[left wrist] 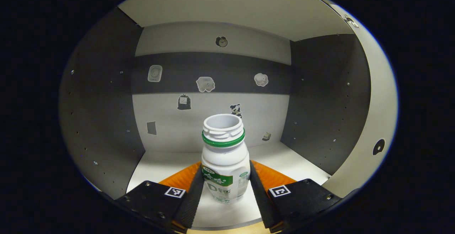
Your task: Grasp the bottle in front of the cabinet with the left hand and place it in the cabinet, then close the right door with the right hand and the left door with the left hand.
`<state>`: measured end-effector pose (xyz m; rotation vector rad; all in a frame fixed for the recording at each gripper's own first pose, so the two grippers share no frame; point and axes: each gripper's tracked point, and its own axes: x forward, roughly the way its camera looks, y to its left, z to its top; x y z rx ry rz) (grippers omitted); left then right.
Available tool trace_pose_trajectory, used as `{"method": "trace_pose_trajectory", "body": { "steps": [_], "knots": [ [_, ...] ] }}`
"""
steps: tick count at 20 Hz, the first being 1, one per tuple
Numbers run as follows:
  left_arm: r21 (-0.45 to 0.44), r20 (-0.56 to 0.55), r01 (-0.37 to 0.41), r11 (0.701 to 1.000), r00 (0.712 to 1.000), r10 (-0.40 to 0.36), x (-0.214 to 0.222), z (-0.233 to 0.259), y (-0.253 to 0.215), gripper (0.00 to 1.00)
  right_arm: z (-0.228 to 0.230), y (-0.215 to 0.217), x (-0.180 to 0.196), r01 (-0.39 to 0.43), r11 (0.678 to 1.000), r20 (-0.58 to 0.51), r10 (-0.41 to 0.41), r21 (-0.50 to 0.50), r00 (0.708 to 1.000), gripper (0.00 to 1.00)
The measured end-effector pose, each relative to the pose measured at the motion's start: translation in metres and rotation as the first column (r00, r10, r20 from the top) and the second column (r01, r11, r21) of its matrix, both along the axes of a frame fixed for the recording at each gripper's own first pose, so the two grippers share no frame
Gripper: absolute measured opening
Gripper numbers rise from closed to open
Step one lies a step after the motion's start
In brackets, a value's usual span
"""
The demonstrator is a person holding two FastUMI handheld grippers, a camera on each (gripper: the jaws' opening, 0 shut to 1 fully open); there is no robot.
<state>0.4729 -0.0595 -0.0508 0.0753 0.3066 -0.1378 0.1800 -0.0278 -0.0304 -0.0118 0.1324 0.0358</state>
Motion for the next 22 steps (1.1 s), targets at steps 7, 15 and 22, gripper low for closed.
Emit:
{"method": "trace_pose_trajectory", "body": {
  "steps": [7,15,22],
  "knots": [
    [-0.010,0.005,-0.031,0.999,0.999,0.031,0.000,0.000,0.006,0.84,-0.002,0.002,-0.001,-0.001,1.000,-0.004,0.001,-0.002,1.000,0.98],
    [0.001,0.117,-0.100,0.995,0.988,0.099,-0.034,0.043,0.022,0.95,0.006,-0.007,-0.013,-0.011,1.000,0.016,0.011,-0.018,1.000,0.98],
    [-0.022,0.226,-0.161,0.987,0.961,0.162,-0.113,0.096,0.032,0.95,0.017,-0.028,-0.052,-0.038,0.999,0.051,0.039,-0.029,0.998,0.98]
  ]
}}
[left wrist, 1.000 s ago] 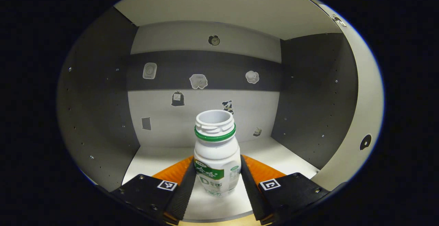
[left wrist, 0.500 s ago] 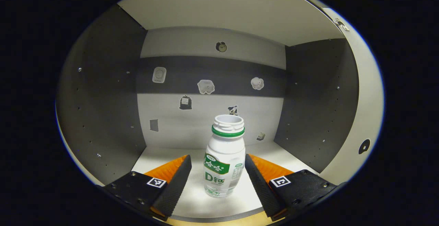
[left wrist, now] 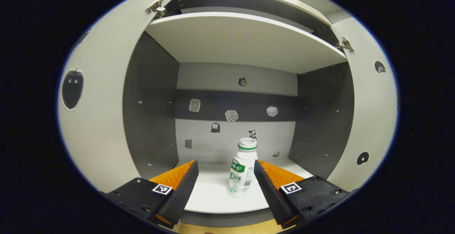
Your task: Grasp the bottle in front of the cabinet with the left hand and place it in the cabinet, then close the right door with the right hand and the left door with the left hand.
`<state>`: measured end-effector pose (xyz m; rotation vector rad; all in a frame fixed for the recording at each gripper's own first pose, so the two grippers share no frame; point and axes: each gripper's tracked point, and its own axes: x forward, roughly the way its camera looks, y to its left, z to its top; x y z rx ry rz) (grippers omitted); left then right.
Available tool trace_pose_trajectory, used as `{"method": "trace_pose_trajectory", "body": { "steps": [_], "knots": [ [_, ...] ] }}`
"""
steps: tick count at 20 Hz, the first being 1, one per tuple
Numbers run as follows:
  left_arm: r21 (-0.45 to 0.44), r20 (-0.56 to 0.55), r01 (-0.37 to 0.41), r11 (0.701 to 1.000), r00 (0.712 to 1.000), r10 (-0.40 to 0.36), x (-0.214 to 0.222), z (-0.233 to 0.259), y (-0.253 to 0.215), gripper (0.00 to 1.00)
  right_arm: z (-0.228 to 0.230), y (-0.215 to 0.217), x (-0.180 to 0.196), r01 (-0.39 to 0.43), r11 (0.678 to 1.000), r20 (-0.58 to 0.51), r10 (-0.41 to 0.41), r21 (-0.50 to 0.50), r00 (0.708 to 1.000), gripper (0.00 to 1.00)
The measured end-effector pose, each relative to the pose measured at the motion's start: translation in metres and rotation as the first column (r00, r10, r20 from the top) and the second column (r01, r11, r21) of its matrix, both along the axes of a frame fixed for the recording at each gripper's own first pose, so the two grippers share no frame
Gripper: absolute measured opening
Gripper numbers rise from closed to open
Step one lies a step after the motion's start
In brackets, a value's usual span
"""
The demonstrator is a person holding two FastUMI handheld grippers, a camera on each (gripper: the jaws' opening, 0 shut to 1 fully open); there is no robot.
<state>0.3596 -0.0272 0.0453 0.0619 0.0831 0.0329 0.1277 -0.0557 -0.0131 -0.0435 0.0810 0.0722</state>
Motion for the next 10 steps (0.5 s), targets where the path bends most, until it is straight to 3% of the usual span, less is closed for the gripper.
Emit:
{"method": "trace_pose_trajectory", "body": {
  "steps": [8,10],
  "knots": [
    [-0.077,0.085,0.012,0.997,0.996,-0.005,-0.108,0.035,-0.012,0.95,0.013,-0.081,-0.050,0.089,0.996,0.050,-0.087,-0.032,0.995,0.94],
    [-0.076,0.097,0.014,0.997,0.995,-0.006,-0.130,0.040,-0.012,0.93,0.014,-0.105,-0.055,0.125,0.992,0.059,-0.124,-0.030,0.991,0.98]
  ]
}}
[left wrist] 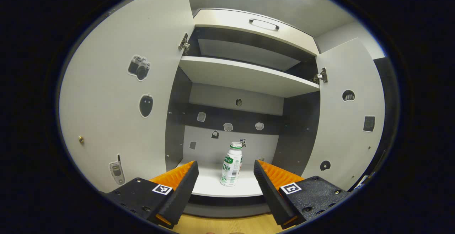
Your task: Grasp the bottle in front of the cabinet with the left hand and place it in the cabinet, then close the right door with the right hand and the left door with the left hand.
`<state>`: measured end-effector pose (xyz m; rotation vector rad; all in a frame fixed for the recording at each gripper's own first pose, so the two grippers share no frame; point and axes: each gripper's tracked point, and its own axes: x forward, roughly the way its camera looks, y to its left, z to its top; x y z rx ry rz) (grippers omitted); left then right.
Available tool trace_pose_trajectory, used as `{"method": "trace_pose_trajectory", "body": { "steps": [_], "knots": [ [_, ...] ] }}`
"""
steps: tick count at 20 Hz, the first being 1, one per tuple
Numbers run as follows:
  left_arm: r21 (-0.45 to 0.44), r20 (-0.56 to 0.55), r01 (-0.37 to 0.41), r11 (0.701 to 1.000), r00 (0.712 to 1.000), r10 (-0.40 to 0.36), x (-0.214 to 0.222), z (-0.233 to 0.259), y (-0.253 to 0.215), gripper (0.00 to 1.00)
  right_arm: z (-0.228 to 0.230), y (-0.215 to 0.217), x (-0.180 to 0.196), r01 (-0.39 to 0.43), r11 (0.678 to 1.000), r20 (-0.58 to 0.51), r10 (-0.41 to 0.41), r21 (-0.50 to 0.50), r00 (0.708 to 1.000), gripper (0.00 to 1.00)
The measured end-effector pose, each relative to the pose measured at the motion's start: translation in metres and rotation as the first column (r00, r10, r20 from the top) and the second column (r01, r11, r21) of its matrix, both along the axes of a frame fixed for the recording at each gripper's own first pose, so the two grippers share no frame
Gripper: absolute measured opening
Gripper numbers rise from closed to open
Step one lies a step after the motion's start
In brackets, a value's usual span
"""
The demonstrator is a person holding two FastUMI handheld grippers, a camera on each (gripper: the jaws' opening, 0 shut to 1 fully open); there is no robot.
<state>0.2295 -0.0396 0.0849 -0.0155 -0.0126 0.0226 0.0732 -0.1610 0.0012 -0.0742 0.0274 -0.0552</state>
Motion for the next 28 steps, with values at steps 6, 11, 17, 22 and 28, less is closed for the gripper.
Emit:
{"method": "trace_pose_trajectory", "body": {
  "steps": [6,11,17,22,28],
  "knots": [
    [-0.003,-0.002,-0.034,0.999,0.999,0.034,-0.060,-0.003,0.010,0.95,0.001,-0.063,0.016,0.076,0.997,0.017,-0.076,-0.004,0.997,0.98],
    [0.024,0.004,-0.098,0.995,0.995,0.098,-0.085,-0.009,0.016,0.95,-0.016,-0.091,0.051,0.095,0.995,-0.009,-0.095,0.017,0.995,0.98],
    [0.005,0.041,-0.111,0.994,0.993,0.110,-0.100,-0.004,0.014,0.95,-0.031,-0.102,0.092,0.096,0.995,-0.039,-0.095,0.005,0.995,0.94],
    [0.021,0.043,-0.115,0.993,0.993,0.114,-0.102,-0.002,0.023,0.95,-0.044,-0.087,0.106,0.069,0.998,-0.071,-0.070,-0.016,0.995,0.98],
    [0.003,0.039,-0.107,0.994,0.993,0.107,-0.098,-0.003,0.041,0.95,-0.046,-0.069,0.113,0.060,0.998,-0.082,-0.062,-0.028,0.995,0.98]
  ]
}}
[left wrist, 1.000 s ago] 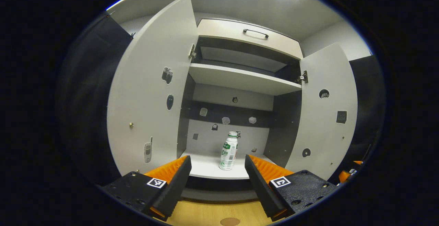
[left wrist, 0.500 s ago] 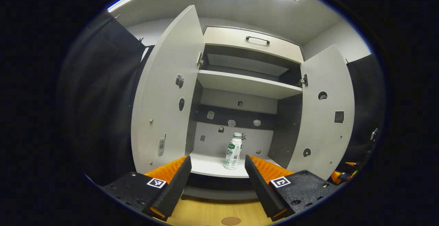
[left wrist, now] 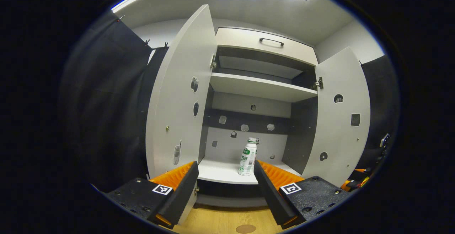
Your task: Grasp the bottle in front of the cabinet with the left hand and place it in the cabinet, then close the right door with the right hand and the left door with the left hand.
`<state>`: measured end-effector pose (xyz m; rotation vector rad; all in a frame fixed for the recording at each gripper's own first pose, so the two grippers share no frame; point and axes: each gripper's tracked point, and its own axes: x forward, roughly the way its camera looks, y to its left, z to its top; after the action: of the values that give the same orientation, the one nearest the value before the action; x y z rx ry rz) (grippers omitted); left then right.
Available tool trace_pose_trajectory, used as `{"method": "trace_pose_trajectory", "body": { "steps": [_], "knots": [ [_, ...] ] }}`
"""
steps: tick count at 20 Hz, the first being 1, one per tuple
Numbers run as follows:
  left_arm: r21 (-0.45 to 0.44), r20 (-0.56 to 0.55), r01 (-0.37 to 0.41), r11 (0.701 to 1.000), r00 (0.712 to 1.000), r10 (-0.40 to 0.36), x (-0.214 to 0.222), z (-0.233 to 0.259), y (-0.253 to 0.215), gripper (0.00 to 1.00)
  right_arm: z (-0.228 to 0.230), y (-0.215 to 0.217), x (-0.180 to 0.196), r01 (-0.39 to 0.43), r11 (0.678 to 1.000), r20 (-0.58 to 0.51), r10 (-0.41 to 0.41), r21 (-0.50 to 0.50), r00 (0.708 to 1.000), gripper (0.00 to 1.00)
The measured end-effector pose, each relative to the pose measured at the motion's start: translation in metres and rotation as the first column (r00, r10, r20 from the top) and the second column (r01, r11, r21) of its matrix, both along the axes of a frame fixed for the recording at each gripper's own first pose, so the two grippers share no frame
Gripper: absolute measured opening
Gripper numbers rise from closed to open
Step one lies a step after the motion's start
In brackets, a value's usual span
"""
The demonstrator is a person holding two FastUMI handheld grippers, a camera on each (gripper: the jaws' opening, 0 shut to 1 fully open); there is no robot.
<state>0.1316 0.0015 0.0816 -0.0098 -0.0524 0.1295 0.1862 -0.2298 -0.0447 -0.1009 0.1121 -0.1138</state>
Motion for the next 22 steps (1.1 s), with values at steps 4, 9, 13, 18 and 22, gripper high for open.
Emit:
{"method": "trace_pose_trajectory", "body": {
  "steps": [4,9,13,18,22],
  "knots": [
    [0.000,-0.005,0.003,1.000,1.000,-0.003,0.001,-0.001,0.013,0.95,0.005,-0.002,0.003,0.024,0.999,0.004,-0.023,-0.033,1.000,0.95],
    [0.010,-0.014,0.027,1.000,1.000,-0.027,0.006,-0.004,0.022,0.95,0.003,0.010,0.003,0.030,1.000,-0.007,-0.030,-0.007,1.000,0.87],
    [0.004,-0.023,0.048,0.999,0.999,-0.048,0.008,-0.010,0.032,0.95,0.003,0.046,0.004,0.012,1.000,-0.014,-0.012,-0.008,1.000,0.93],
    [-0.014,-0.022,0.114,0.993,0.993,-0.114,0.002,-0.012,0.038,0.92,0.001,0.109,0.012,-0.034,0.999,-0.022,0.034,0.004,0.999,0.93],
    [-0.005,-0.007,0.164,0.987,0.986,-0.164,-0.009,-0.008,0.040,0.93,-0.004,0.166,0.020,-0.083,0.997,-0.021,0.083,0.012,0.996,0.93]
  ]
}}
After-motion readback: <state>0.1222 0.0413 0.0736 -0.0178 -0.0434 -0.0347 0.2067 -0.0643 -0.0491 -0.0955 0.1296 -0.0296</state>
